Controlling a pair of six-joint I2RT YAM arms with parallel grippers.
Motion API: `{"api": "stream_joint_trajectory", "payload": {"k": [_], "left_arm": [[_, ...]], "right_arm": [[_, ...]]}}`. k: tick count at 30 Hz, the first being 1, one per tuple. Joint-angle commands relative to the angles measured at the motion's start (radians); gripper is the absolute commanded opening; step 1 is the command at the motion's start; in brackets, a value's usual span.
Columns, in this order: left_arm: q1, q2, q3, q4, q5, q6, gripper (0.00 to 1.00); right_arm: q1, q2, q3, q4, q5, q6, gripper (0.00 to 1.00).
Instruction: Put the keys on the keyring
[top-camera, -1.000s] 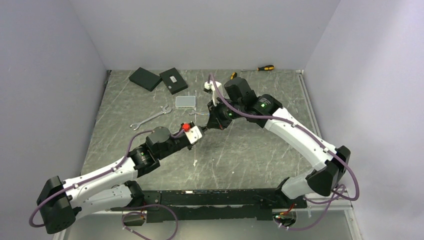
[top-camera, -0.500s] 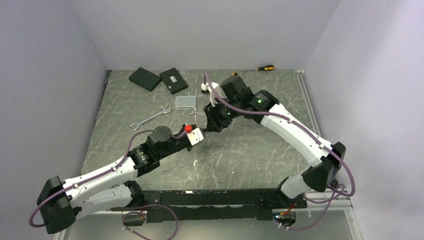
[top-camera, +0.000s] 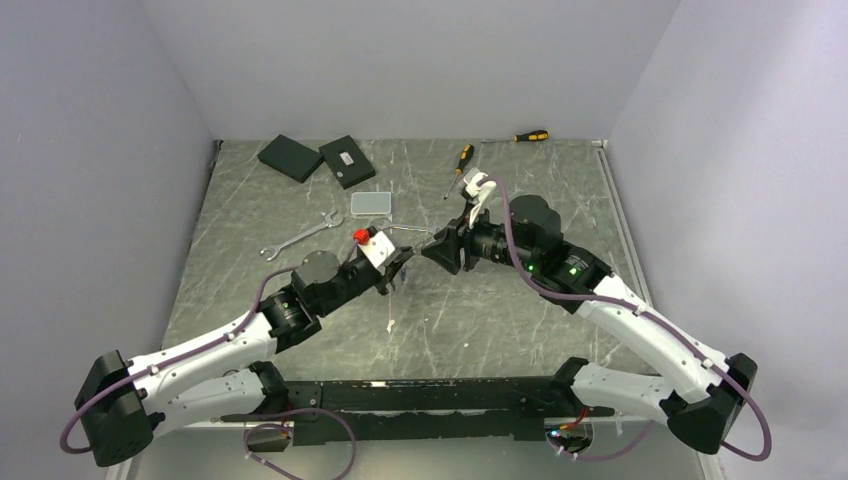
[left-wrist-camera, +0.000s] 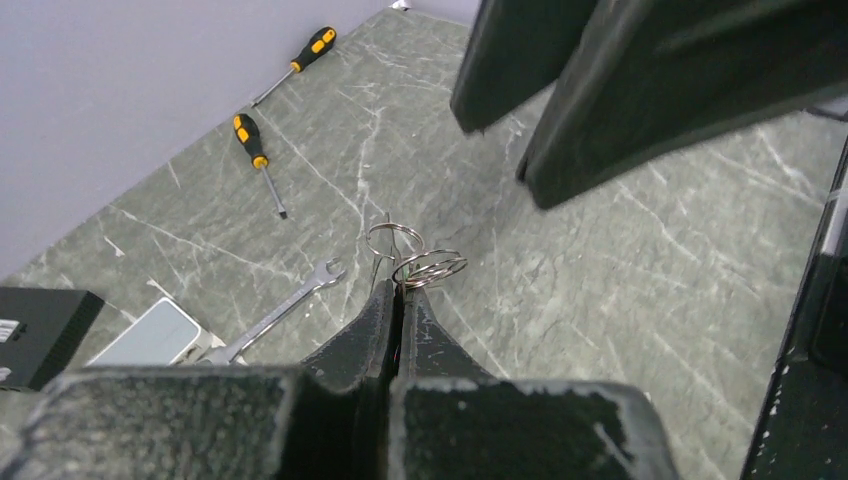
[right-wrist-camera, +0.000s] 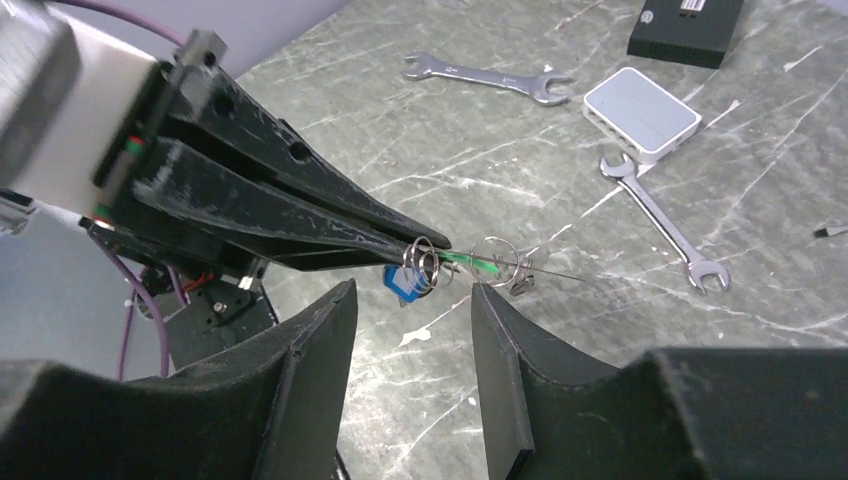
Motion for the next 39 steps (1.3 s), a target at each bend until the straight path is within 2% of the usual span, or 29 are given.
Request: {"api": "stream_joint_trajectory", "payload": {"k": [1,7,13,22,24,28,39], "left_arm": [[0.003,-0.001,0.066,0.106,-0.050,-0.162,0.00],[0.004,-0.001,0.102,0.073,-0.025,-0.217,0.00],[0.004,-0.007,0.103,0.059,-0.019,-0.225,0.00],[0.004,-0.004,0.082,0.095,0.020,-0.215,0.00],[0.003,-0.004,0.082,0.096,0.032,-0.210,0.00],[0.004,-0.002,0.083,0.085,0.033,-0.199,0.00],[0.004,0.015,0.084,0.039,0.025,-0.099,0.00]], "right_arm": [[0.003,-0.002,-0.036,0.160,-0.030,-0.021,0.49],[0.022,0.019,-0.034,0.143,-0.070,-0.156,0.50],[0.025,0.024,-0.035,0.164,-0.037,-0.193,0.39],[0.026,0.066,-0.004,0.145,-0.001,-0.218,0.29],[0.027,0.068,-0.004,0.147,0.003,-0.218,0.23],[0.026,0.061,0.002,0.150,0.011,-0.218,0.00],[0.027,0.080,0.066,0.060,0.019,-0.197,0.00]]}}
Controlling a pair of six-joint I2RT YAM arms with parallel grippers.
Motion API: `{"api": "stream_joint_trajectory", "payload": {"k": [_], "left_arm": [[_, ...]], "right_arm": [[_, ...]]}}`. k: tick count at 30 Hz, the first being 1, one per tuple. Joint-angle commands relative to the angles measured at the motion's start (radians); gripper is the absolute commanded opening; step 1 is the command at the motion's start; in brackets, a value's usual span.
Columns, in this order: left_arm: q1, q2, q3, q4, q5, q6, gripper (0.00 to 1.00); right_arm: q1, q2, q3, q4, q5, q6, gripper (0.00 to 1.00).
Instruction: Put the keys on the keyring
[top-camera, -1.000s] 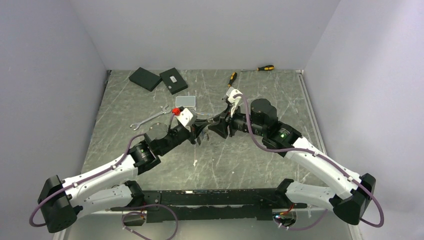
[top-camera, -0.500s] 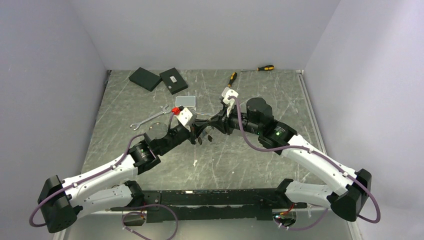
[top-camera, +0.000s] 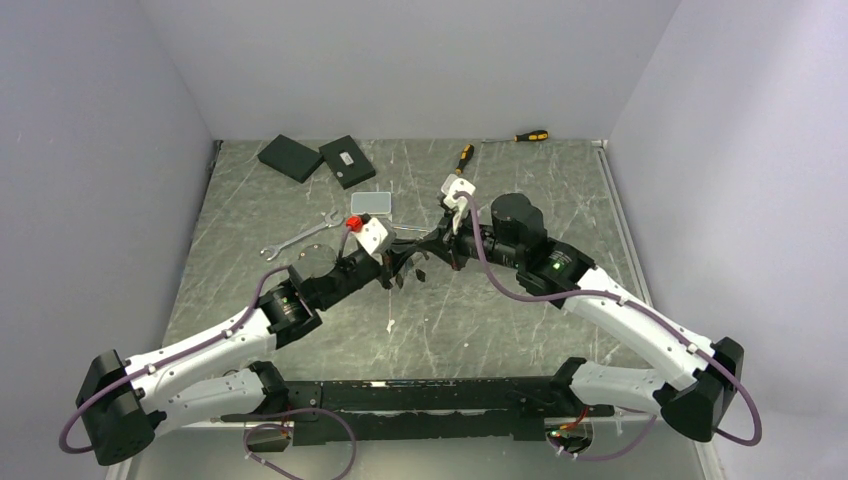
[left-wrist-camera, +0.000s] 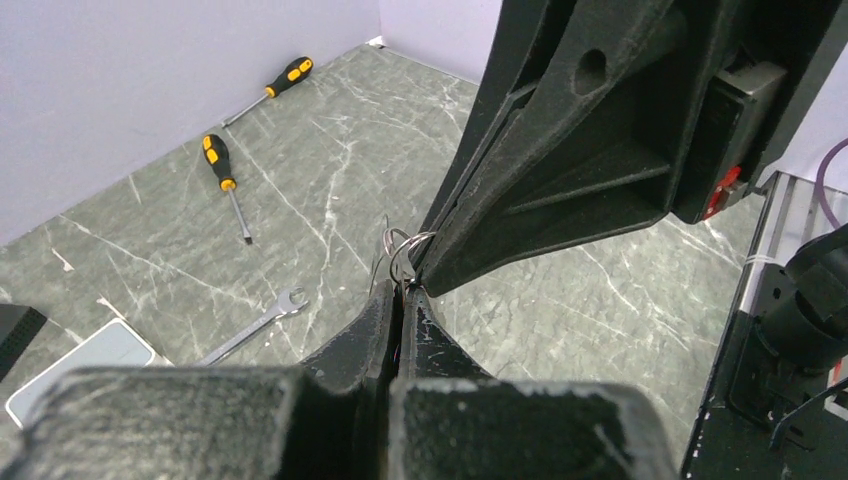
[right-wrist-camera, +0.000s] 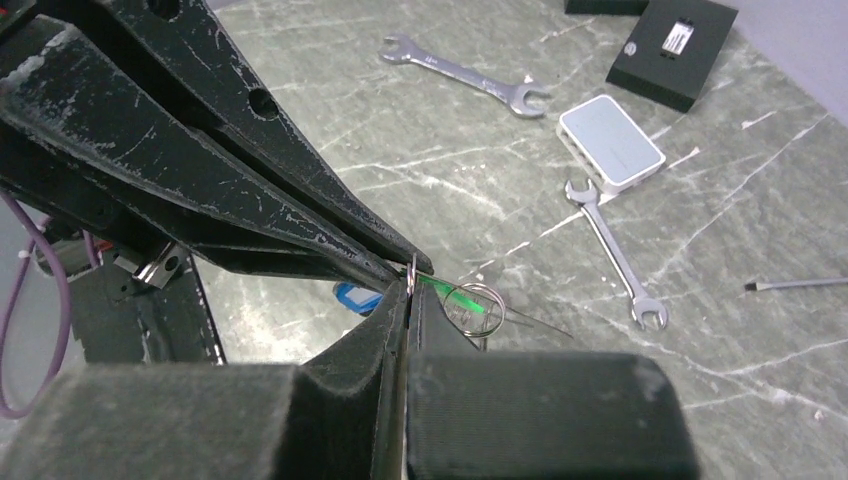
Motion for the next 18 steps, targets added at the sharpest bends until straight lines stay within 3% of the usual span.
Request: {"api": "stream_joint_trajectory", "payload": {"k": [1,18], "left_arm": [[-0.003,0.003,0.029,0.014,0.014,0.090,0.00],[-0.002,-0.017,0.040,-0.136,0.005,0.310,0.00]], "right_arm": [[0.002,0.025,0.114,-0.060,0.022,0.008,0.00],[0.002,0.118,0.245,-0.315,-0.030,-0.005,0.00]]}}
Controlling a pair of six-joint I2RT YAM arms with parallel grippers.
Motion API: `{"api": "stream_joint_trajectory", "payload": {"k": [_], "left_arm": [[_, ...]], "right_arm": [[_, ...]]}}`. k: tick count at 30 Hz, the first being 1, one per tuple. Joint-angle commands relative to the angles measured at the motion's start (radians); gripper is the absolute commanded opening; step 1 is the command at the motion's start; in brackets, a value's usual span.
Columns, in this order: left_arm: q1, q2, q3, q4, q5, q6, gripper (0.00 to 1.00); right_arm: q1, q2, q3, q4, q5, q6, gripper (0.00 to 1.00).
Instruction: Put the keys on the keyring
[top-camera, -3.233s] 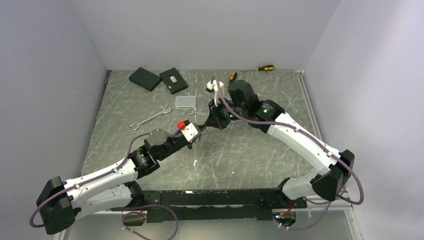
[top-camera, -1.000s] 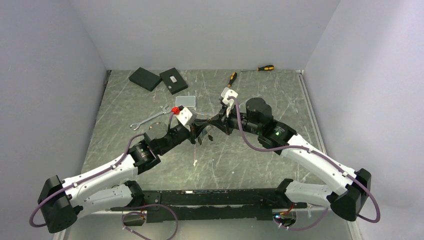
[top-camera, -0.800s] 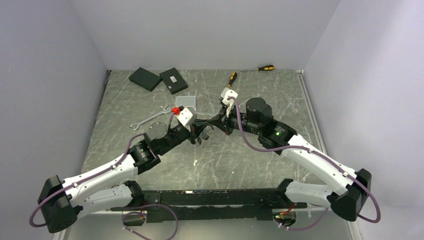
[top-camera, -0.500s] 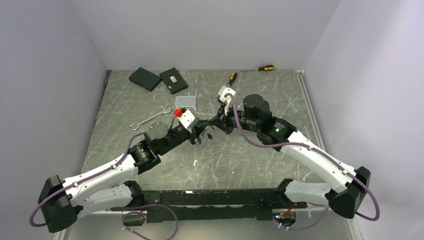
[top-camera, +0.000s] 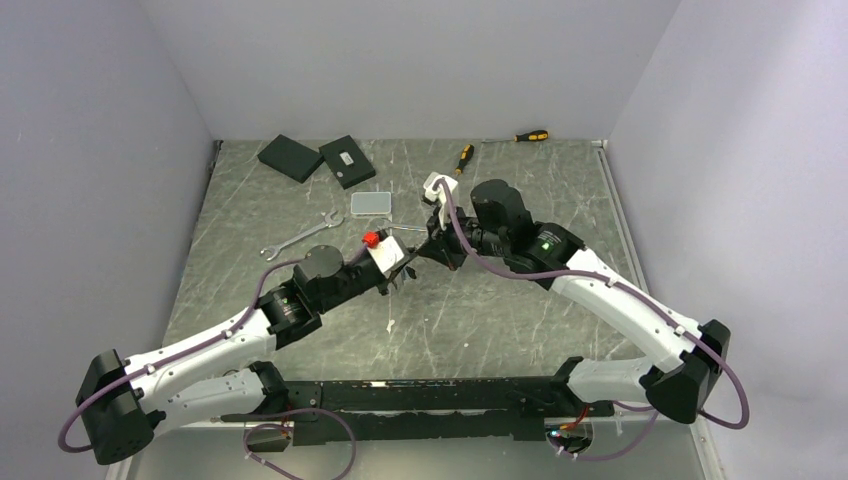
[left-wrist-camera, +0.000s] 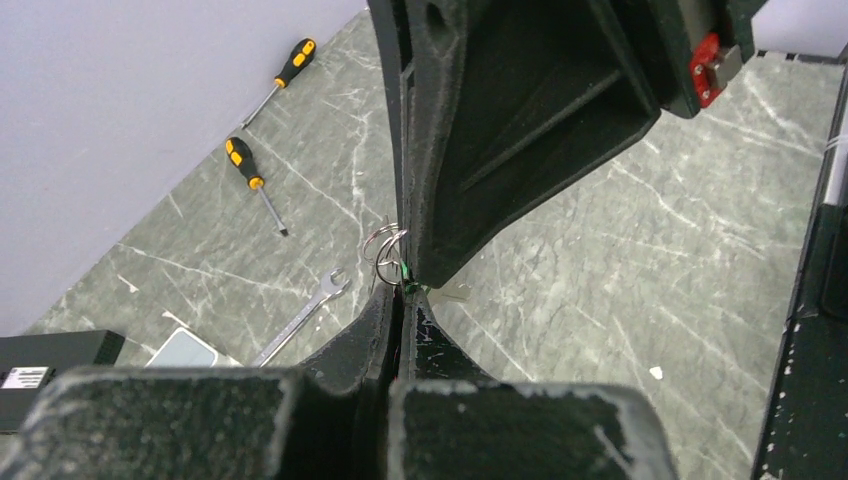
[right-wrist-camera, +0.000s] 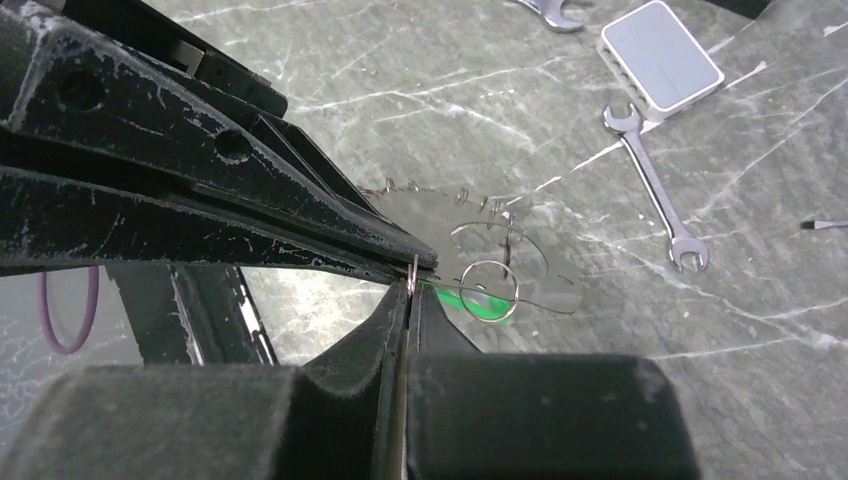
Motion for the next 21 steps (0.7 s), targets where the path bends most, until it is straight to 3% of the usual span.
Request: {"api": "stream_joint_trajectory", "payload": {"k": [1,13,14,17,21], "left_arm": [[0.007,-0.019,0.038,-0.053,-0.047,0.078,0.00],[0.007,-0.029,0.038,-0.080,-0.062,0.120,0.00],[0.005,-0.029,0.038,-0.081,-0.062,0.122,0.00],[0.007,-0.028,0.036,-0.079,-0.062,0.122,0.00],[0.007,-0.024,0.040,-0.079,-0.062,0.116,0.00]], "right_arm": [[-0.004,0.012,0.081,-0.064,-0.014,-0.008,0.00],[-0.004,0.045,0.107,-0.179,-0.004,-0.027,0.00],[-0.003,0.040,0.104,-0.178,-0.002,-0.026,0.02],[-0.004,0.021,0.092,-0.156,0.003,-0.021,0.22],[-0.005,-0.004,0.081,-0.103,-0.026,-0.007,0.24]]}}
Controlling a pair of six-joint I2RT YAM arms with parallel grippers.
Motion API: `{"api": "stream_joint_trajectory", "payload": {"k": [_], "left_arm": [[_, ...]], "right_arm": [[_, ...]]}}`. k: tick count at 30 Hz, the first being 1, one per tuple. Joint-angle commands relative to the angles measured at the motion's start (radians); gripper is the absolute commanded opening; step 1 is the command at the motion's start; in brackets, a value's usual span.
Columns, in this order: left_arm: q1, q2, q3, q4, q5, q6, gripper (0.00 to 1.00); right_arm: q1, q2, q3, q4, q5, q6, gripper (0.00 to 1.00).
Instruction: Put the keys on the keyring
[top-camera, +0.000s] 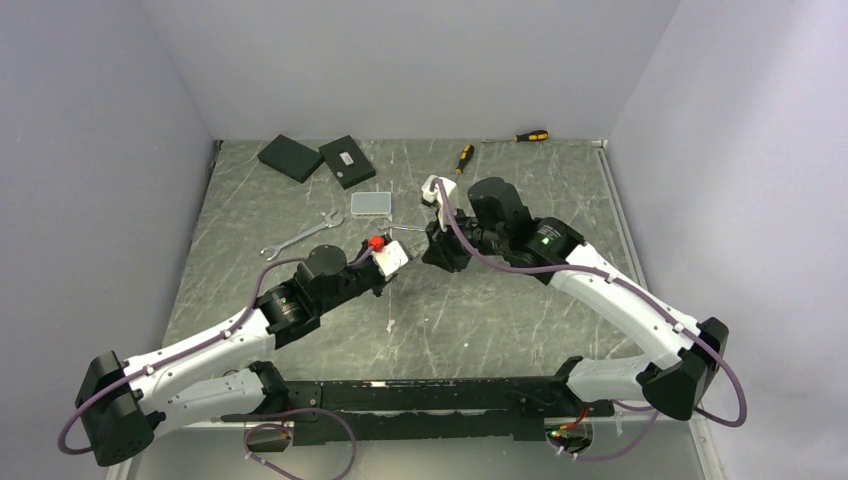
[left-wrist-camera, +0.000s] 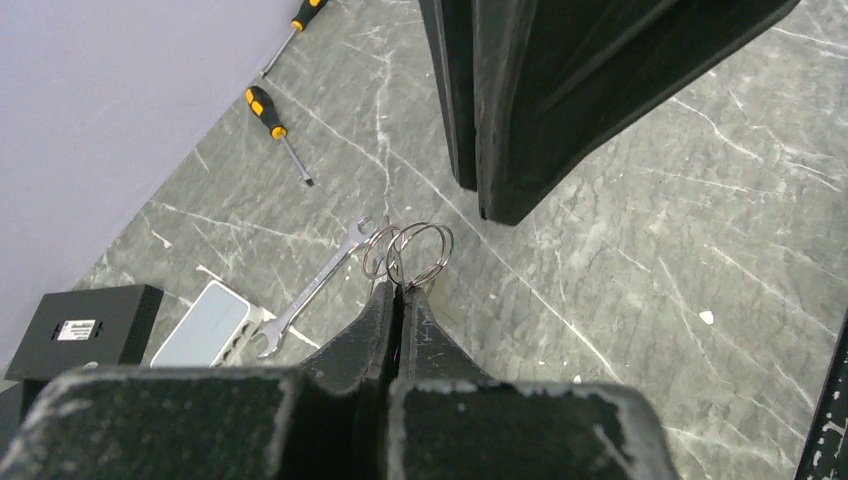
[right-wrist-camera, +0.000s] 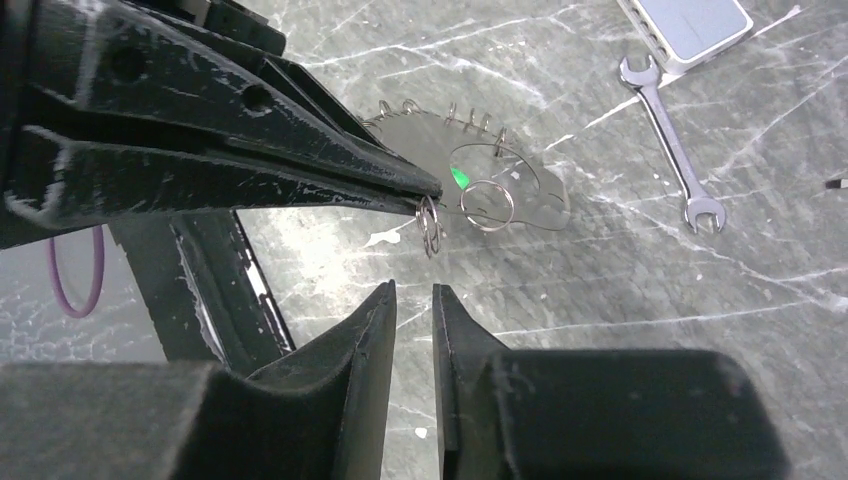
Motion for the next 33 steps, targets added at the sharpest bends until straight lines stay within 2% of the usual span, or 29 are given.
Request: {"api": "stream_joint_trajectory", "payload": {"k": [1,4,7,10,18,22,33], "left_arm": [[0.003,-0.017,0.039,0.025,-0.027,0.024,0.00],[0.002,-0.020,0.035,0.032,-0.027,0.019,0.00],[0.002,-0.024,0.029,0.045,-0.025,0.003,0.00],[0.002,-0.028,0.029,0.061,-0.028,-0.022,0.00],[0.003,-0.021,0.021,0.157,0.003,-0.164,0.00],[0.003,-0.019,0.012,0.186,0.023,-0.188,0.00],[0.003,-0.011,0.016,0.183,0.031,-0.185,0.00]], "right_arm": [[-0.004,-0.052,0.018,0.044,-0.016,0.011,0.24],[-0.004,-0.052,0.009,0.067,-0.016,0.017,0.28],[-0.004,-0.059,-0.013,0.102,-0.008,0.026,0.49],[-0.003,-0.073,-0.051,0.160,0.003,0.038,0.55],[-0.003,-0.123,-0.159,0.330,0.029,0.045,0.50],[-0.003,-0.137,-0.165,0.342,0.062,0.031,0.43],[-0.003,-0.146,-0.165,0.355,0.101,0.024,0.39]]}}
